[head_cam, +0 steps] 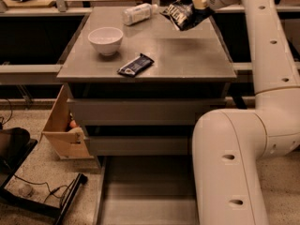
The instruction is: Pick blue chip bag from bottom drawer and place on counter
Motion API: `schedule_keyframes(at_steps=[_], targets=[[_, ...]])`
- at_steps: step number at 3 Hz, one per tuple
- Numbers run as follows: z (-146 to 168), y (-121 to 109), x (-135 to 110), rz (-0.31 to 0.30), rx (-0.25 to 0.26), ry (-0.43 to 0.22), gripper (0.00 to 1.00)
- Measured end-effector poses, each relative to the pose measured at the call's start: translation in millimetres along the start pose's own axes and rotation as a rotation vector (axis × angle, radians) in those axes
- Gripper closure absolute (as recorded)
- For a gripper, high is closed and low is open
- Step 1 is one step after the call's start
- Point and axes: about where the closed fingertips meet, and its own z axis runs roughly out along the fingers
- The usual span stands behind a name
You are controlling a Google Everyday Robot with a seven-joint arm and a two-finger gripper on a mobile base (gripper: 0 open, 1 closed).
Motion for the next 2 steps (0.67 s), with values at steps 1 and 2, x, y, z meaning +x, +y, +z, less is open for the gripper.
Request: schedule_keyframes(at_steps=[1,2], targets=[[0.0,0.0,0.0,0.000,0.000,0.000,0.59],[0.1,0.0,0.0,0.000,0.000,0.000,0.36]])
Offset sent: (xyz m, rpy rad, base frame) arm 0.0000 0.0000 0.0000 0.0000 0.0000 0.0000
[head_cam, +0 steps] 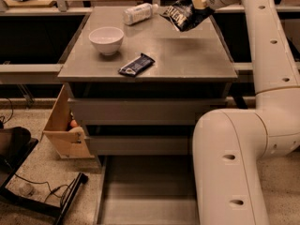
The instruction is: Pick blue chip bag from bottom drawer and place on counter
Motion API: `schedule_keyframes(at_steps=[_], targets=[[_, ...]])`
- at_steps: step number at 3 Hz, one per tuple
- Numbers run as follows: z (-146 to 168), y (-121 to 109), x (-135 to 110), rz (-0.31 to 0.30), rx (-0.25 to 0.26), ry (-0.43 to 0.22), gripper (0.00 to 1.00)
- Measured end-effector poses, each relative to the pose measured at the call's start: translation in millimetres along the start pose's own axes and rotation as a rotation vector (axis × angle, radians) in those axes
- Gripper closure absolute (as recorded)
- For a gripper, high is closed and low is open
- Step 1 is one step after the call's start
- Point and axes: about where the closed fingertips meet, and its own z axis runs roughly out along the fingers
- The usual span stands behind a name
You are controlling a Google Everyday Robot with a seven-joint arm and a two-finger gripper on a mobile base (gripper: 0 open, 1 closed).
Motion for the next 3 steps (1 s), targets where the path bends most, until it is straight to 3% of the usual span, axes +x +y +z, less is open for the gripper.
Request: schedule_keyframes(at_steps=[1,2,3], targets=[[0.0,0.0,0.0,0.000,0.000,0.000,0.11],[0.1,0.0,0.0,0.000,0.000,0.000,0.00],[0.1,0.1,0.0,0.000,0.000,0.000,0.00]])
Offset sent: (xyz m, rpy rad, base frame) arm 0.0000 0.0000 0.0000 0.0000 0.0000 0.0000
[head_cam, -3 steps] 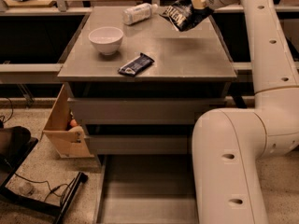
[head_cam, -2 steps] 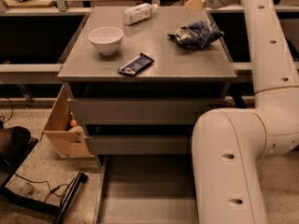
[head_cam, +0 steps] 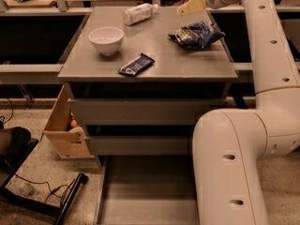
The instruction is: Pick blue chip bag from bottom drawer and place on counter
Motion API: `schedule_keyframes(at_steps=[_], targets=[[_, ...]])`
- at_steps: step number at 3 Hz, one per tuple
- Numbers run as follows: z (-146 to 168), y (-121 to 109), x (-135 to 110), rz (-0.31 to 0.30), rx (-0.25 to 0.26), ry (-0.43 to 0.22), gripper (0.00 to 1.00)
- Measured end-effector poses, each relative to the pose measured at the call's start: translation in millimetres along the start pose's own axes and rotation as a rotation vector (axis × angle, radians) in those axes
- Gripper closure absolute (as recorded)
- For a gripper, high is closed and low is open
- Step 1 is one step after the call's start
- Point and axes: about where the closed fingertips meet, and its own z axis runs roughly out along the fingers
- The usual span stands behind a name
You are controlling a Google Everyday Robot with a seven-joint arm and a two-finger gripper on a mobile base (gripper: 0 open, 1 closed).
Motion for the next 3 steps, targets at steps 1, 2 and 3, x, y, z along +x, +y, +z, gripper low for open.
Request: schedule_keyframes(at_steps=[1,2,3], targets=[[-3,-1,-6,0.001,0.010,-0.007,0.00],[-50,-22,-57,-0.035,0.112,-0.090,0.00],[-90,-28,-91,-0.089,0.209,-0.121,0.00]])
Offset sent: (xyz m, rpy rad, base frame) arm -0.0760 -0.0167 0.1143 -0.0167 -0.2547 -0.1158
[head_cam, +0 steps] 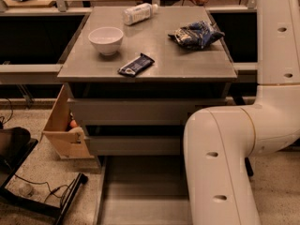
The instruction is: Pick blue chip bag from bottom drawer and place on counter
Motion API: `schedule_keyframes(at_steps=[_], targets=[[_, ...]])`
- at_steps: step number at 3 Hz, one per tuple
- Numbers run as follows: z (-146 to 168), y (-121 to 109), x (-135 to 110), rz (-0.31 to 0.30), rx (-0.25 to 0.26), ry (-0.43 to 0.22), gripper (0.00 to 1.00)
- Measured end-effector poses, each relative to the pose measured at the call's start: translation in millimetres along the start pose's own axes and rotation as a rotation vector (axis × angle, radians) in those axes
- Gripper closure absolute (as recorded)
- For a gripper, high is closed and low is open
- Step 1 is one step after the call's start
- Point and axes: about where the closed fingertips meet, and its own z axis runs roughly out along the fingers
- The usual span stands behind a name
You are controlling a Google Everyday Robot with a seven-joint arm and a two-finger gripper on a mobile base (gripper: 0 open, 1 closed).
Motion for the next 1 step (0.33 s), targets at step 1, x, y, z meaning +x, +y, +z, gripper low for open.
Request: schedule_keyframes(at_steps=[1], targets=[[-9.6,9.8,2.4,-0.057,0.048,0.028,0.00]])
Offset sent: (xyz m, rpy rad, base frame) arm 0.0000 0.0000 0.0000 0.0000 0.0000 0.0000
